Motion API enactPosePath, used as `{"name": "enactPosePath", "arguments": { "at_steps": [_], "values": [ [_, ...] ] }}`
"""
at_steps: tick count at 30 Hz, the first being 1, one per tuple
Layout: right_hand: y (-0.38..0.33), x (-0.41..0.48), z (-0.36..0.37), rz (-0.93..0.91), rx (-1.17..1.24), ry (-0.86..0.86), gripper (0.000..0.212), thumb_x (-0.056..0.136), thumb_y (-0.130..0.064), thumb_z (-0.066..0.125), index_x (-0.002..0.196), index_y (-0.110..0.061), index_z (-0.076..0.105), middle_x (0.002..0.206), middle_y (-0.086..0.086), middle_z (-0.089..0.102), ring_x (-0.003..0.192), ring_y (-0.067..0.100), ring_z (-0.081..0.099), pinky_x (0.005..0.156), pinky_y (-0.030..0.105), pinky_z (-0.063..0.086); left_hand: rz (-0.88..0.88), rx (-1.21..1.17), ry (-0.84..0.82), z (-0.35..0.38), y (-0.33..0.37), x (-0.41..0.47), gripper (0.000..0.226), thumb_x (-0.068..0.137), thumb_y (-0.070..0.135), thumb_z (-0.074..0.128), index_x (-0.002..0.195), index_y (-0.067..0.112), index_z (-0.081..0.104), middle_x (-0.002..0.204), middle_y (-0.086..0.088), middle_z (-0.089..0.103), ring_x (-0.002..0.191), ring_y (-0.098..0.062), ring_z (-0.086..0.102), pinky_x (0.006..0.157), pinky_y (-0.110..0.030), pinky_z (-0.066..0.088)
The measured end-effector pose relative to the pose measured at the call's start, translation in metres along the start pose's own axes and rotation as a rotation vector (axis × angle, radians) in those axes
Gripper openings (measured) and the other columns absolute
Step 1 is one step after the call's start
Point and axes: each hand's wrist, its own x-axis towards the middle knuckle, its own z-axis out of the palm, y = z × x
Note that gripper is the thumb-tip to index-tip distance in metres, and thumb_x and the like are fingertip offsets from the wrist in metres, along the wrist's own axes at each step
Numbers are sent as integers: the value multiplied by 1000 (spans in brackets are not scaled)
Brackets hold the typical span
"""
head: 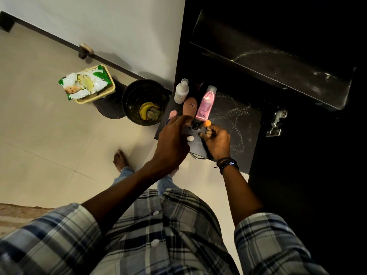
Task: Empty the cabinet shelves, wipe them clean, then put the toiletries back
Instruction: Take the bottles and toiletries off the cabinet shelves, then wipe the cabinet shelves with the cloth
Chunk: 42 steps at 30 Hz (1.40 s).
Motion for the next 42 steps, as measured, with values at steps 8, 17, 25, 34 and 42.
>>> {"name": "enactPosePath", "arguments": {
  "at_steps": [8,17,25,34,42],
  "values": [
    [-1,-7,-2,7,41,12,19,75,-13,78,91,-13,68,82,19,67,77,34,63,78,41,56,31,-7,-23,-5,-2,4,59,65,-15,59,120,7,57,117,-12,61,108,-29,59,89,-46,51],
    [-4,-15,-8,114,62,32,36,74,-14,81,107,-12,66,87,14,67,78,26,63,84,41,56,52,-16,-41,-6,1,8,54,70,-18,56,118,6,59,116,-11,64,109,-26,60,92,-43,52],
    [-57,-42,-32,-81,10,188,42,91,-24,62,131,-14,54,130,6,52,120,16,50,103,26,39,148,77,22,-33,17,14,40,80,-5,59,118,6,59,114,-14,63,97,-26,61,78,-24,44],
    [-182,-54,-10,-485,22,113,36,95,-30,56,127,-12,57,121,4,59,113,16,54,97,30,45,87,141,6,-114,-36,30,41,86,13,63,124,4,53,121,-14,58,111,-26,55,89,-28,42],
    [-270,-27,115,-477,-154,-197,45,95,-25,55,137,-11,48,135,8,53,124,20,49,105,31,41,-100,223,-6,-210,-151,49,66,82,45,43,131,1,45,126,-21,54,114,-36,54,94,-52,47]
  ]
}}
